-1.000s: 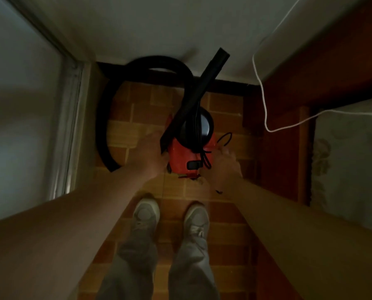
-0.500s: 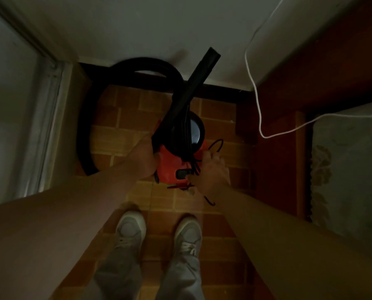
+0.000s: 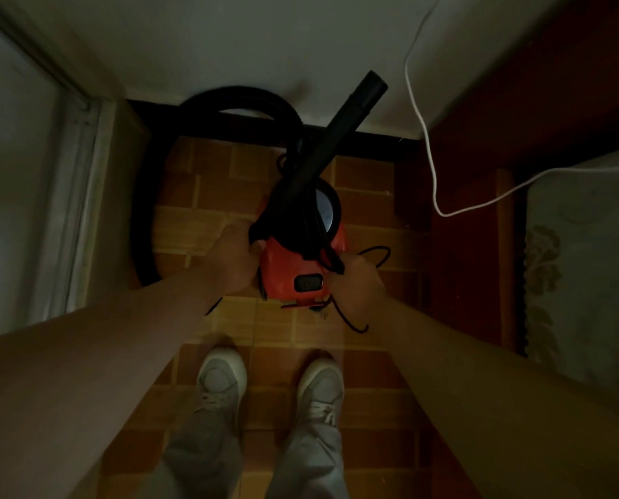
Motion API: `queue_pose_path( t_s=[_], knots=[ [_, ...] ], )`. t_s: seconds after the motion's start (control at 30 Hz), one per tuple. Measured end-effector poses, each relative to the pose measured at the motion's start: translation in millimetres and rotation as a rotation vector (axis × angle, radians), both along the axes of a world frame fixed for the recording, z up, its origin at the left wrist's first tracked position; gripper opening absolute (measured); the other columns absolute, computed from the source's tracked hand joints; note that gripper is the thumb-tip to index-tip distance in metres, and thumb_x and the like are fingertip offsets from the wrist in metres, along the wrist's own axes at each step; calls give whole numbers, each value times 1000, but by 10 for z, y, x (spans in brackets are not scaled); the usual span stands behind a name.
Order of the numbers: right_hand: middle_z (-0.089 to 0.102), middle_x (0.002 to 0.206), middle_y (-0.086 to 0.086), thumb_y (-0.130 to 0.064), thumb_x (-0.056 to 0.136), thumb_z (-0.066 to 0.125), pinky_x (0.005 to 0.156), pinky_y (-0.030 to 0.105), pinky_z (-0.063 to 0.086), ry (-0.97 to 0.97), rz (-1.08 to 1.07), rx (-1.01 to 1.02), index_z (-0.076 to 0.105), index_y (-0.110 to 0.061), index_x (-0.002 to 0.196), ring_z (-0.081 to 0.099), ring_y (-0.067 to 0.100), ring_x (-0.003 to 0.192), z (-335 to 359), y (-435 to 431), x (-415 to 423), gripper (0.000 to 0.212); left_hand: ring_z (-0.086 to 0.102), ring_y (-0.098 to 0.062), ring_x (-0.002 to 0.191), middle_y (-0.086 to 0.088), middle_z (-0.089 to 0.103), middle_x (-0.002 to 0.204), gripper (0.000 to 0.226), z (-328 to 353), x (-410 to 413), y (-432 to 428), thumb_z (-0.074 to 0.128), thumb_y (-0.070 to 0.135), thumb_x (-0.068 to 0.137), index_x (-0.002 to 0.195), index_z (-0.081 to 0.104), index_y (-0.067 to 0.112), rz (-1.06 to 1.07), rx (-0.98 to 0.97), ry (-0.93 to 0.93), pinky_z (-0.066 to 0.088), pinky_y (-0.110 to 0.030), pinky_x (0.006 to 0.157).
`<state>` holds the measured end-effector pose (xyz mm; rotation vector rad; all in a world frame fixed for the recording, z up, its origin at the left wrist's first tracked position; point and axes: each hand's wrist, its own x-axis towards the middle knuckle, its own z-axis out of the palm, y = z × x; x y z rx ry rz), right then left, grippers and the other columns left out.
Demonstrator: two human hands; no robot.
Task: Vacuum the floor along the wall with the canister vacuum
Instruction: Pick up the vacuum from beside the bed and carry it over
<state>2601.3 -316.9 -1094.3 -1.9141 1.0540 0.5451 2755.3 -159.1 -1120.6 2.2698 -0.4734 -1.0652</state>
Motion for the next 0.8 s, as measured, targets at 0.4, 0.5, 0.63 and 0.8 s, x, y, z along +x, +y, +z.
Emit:
queue_pose_path(
  t_s=[0.4, 0.5, 0.63, 0.8],
  knots=[
    [62, 117, 16, -31, 84, 68, 72, 34, 55, 122, 91, -57, 55, -6, 122, 65, 32, 106, -24, -37, 436, 48, 53, 4, 74, 14, 55, 87, 14, 57, 52, -63, 44, 12, 106, 110, 57, 16, 95, -91, 9, 40, -3, 58],
    [55, 127, 14, -43, 78, 71, 92, 48, 56, 90, 111, -109, 48, -7, 133, 56, 31, 119, -2, -22, 445, 69, 54, 3, 81, 6, 61, 100, 24, 22, 82, -55, 44, 16, 107, 126, 56, 10, 105, -98, 20, 36, -7, 63],
    [52, 134, 8, -64, 67, 65, 100, 50, 52, -27, -79, -97, 44, -13, 141, 51, 28, 125, 69, 74, 649, 92, 50, 7, 81, 6, 57, 109, 30, 16, 125, -61, 45, 18, 107, 135, 53, 11, 146, -114, 14, 35, -6, 63],
    [46, 145, 14, -69, 74, 75, 104, 45, 49, 13, -49, -224, 34, -11, 147, 48, 31, 133, 49, 238, 923, 102, 57, -5, 90, -5, 60, 120, 33, -34, 212, -45, 44, 27, 106, 135, 51, 12, 174, -91, 34, 36, -12, 65]
  ],
)
